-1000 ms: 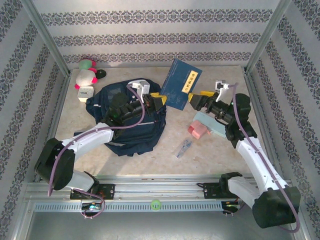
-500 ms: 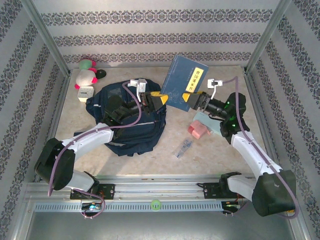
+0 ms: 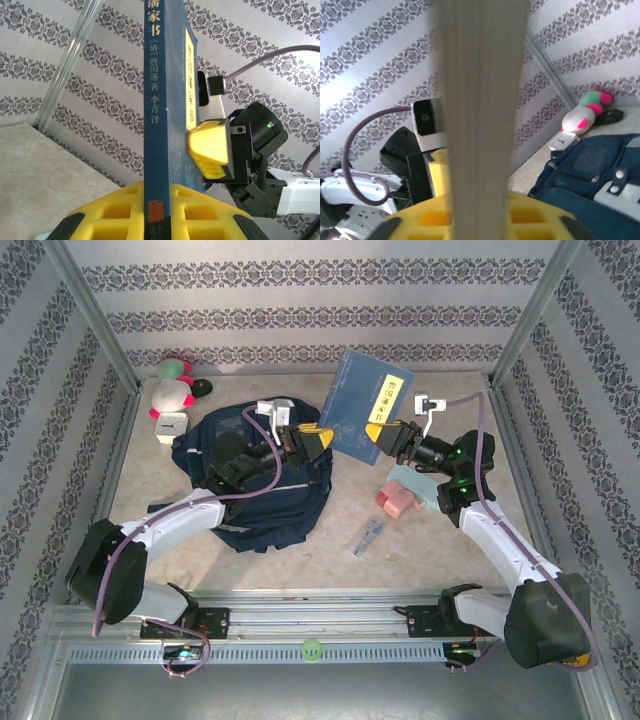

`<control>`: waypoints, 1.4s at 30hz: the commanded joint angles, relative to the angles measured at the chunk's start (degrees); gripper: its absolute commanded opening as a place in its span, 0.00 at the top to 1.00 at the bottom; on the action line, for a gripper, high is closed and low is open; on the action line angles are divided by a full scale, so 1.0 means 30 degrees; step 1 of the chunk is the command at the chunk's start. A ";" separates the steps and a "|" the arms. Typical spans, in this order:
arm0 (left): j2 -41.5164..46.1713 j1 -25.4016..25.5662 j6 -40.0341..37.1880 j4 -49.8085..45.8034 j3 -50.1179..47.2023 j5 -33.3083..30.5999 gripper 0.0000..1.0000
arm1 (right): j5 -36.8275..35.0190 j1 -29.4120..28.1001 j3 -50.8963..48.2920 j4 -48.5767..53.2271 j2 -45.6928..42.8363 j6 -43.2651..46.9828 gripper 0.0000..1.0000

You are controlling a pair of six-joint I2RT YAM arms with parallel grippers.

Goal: Pack the student bag

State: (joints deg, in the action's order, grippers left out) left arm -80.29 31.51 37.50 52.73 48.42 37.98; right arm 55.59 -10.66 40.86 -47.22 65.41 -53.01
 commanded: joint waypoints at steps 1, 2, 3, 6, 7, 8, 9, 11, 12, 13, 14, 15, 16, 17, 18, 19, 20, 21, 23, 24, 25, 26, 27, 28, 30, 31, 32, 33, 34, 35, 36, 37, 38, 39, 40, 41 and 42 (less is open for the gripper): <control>0.0828 0.0060 -0.1557 -0.1260 -0.0299 -0.0858 0.84 | -0.1073 0.0000 -0.0523 -0.1716 -0.0380 0.1424 0.95; 0.1030 0.0016 -0.2172 -0.2027 -0.0309 -0.0964 0.77 | -0.1246 0.0056 -0.0756 -0.1603 -0.0576 0.1949 0.97; 0.1328 0.0026 -0.2798 -0.2814 -0.0321 -0.1064 0.70 | -0.1464 0.0116 -0.0985 -0.1364 -0.0789 0.2506 0.99; 0.2684 -0.0019 -0.5882 -0.6287 -0.0288 -0.1915 0.39 | -0.1749 0.0101 -0.1708 0.0564 -0.1793 0.6170 1.00; 0.3200 -0.0061 -0.7025 -0.7272 -0.0344 -0.2167 0.34 | -0.1920 0.0049 -0.1901 0.1367 -0.2185 0.7543 1.00; 0.3812 -0.0072 -0.8524 -0.8286 -0.0399 -0.2472 0.29 | -0.2059 -0.0006 -0.2004 0.2897 -0.2606 0.9376 1.00; 0.4460 -0.0057 -1.0123 -0.9509 -0.0397 -0.2753 0.25 | -0.2198 -0.0114 -0.2020 0.4578 -0.3029 1.1412 1.00; 0.5562 -0.0055 -1.3550 -1.2231 -0.0214 -0.2808 0.20 | -0.2821 -0.0435 -0.1628 0.8995 -0.3698 1.4889 1.00; 0.6074 -0.0072 -1.5661 -1.4166 0.0179 -0.2695 0.18 | -0.3339 -0.0701 -0.1258 1.1246 -0.3916 1.7017 1.00; 0.6342 -0.0069 -1.7330 -1.5975 0.0612 -0.2684 0.17 | -0.3905 -0.0993 -0.0963 1.3023 -0.4013 1.8638 1.00; 0.6552 -0.0072 -1.9033 -1.7909 0.1216 -0.2669 0.16 | -0.4794 -0.1385 -0.0554 1.4817 -0.4004 2.0298 1.00; 0.6615 -0.0047 -2.0659 -2.0214 0.1841 -0.2738 0.16 | -0.5744 -0.1807 -0.0145 1.6670 -0.3878 2.1801 1.00; 0.6583 -0.0072 -2.1936 -2.1852 0.2285 -0.2646 0.16 | -0.6542 -0.2260 0.0167 1.7784 -0.3698 2.2885 1.00; 0.6535 -0.0044 -2.3445 -2.3541 0.2748 -0.2586 0.16 | -0.7269 -0.2714 0.0531 1.9194 -0.3458 2.4037 1.00; 0.6473 -0.0038 -2.4477 -2.4811 0.3124 -0.2619 0.16 | -0.7825 -0.3241 0.0948 2.0167 -0.3156 2.5173 1.00; 0.6389 -0.0013 -2.5016 -2.5854 0.3404 -0.2666 0.15 | -0.8197 -0.3666 0.1195 2.0944 -0.2856 2.5964 1.00; 0.6306 -0.0006 -2.5398 -2.6521 0.3577 -0.2767 0.15 | -0.8517 -0.4123 0.1401 2.1619 -0.2595 2.6613 1.00; 0.6217 0.0007 -2.5637 -2.6979 0.3745 -0.2757 0.15 | -0.8696 -0.4589 0.1547 2.2064 -0.2307 2.7311 1.00; 0.6031 0.0014 -2.5684 -2.7259 0.3764 -0.2656 0.14 | -0.9214 -0.5593 0.1719 2.2612 -0.1897 2.8718 1.00; 0.5901 0.0039 -2.5682 -2.7346 0.3735 -0.2492 0.13 | -0.9749 -0.6223 0.1809 2.2841 -0.1623 2.9458 1.00; 0.5789 0.0052 -2.5653 -2.7333 0.3666 -0.2308 0.13 | -1.0266 -0.6741 0.1905 2.3035 -0.1398 2.9986 1.00; 0.5588 0.0080 -2.5624 -2.7386 0.3634 -0.1985 0.13 | -1.0809 -0.7307 0.2076 2.3148 -0.1128 3.0428 1.00; 0.5367 0.0130 -2.5624 -2.7453 0.3642 -0.1790 0.13 | -1.1100 -0.7683 0.2313 2.3214 -0.0829 3.0708 1.00; 0.5170 0.0187 -2.5624 -2.7561 0.3662 -0.1656 0.14 | -1.1147 -0.7872 0.2482 2.3257 -0.0667 3.0736 1.00; 0.4602 0.0321 -2.5779 -2.8010 0.3870 -0.1348 0.17 | -1.0703 -0.8060 0.2961 2.3201 -0.0161 3.0722 1.00; 0.4379 0.0400 -2.5834 -2.8151 0.3927 -0.1316 0.18 | -1.0461 -0.8156 0.3136 2.3110 0.0008 3.0738 1.00; 0.4170 0.0432 -2.5857 -2.8165 0.3955 -0.1270 0.20 | -1.0193 -0.8218 0.3299 2.3038 0.0201 3.0737 1.00; 0.4001 0.0462 -2.5873 -2.8130 0.3938 -0.1139 0.22 | -0.9961 -0.8258 0.3449 2.2981 0.0340 3.0738 1.00; 0.3904 0.0481 -2.5905 -2.8022 0.3875 -0.1037 0.25 | -0.9739 -0.8303 0.3585 2.2878 0.0415 3.0721 1.00; 0.3819 0.0485 -2.5837 -2.7759 0.3742 -0.0936 0.30 | -0.9498 -0.8319 0.3726 2.2832 0.0558 3.0737 1.00; 0.3748 0.0484 -2.5746 -2.7419 0.3551 -0.0915 0.37 | -0.9275 -0.8371 0.3857 2.2816 0.0641 3.0770 1.00; 0.3793 0.0491 -2.5665 -2.7061 0.3378 -0.0896 0.46 | -0.9105 -0.8398 0.3947 2.2829 0.0697 3.0798 1.00; 0.3901 0.0485 -2.5470 -2.6626 0.3167 -0.0841 0.60 | -0.8944 -0.8401 0.4036 2.2838 0.0727 3.0806 0.99; 0.4066 0.0469 -2.5203 -2.6121 0.2985 -0.0769 0.71 | -0.8951 -0.8374 0.4068 2.2831 0.0713 3.0783 0.97; 0.4278 0.0459 -2.4931 -2.5632 0.2739 -0.0714 0.80 | -0.9130 -0.8239 0.4024 2.2750 0.0638 3.0589 0.92; 0.4566 0.0412 -2.4561 -2.4978 0.2388 -0.0706 0.91 | -0.9241 -0.7912 0.3842 2.2376 0.0485 3.0023 0.83; 0.4854 0.0251 -2.4156 -2.4241 0.1964 -0.0663 0.98 | -0.8926 -0.7186 0.3496 2.1838 0.0221 2.9214 0.71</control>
State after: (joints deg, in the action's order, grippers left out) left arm -68.27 32.25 -37.58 -26.04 56.90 33.87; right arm 26.24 -34.54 51.00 22.41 67.44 37.54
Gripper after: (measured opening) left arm 0.087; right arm 0.215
